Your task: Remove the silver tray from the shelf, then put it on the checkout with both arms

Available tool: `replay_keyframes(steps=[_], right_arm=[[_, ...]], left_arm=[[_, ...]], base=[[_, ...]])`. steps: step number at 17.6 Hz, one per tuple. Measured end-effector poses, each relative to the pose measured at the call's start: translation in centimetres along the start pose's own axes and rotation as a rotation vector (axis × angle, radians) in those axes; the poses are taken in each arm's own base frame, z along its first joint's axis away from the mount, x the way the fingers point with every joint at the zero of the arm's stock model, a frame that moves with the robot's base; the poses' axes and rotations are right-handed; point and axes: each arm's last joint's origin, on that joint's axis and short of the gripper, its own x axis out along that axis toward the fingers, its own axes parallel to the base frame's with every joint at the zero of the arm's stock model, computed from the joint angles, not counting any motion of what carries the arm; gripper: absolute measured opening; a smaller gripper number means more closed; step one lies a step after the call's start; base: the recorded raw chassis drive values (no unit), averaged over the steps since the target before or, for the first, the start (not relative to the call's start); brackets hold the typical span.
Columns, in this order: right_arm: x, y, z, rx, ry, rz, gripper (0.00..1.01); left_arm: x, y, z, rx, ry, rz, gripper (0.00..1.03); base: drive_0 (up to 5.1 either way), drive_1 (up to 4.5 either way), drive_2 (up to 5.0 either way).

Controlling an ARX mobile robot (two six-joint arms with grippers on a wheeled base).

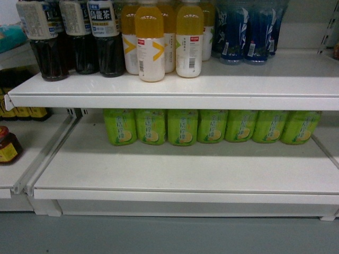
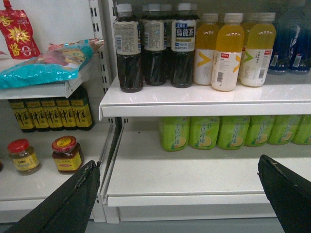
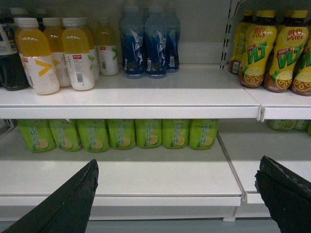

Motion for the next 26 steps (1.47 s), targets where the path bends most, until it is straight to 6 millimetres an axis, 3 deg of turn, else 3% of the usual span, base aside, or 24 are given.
replay_keyframes(steps=[26], right_arm=[[0.00,0.00,0.04,0.000,-0.004,0.001,0.98]], left_arm=[[0.00,0.00,0.02,0.000,-0.002,0.000,0.98]], base=[[0.0,0.00,0.0]])
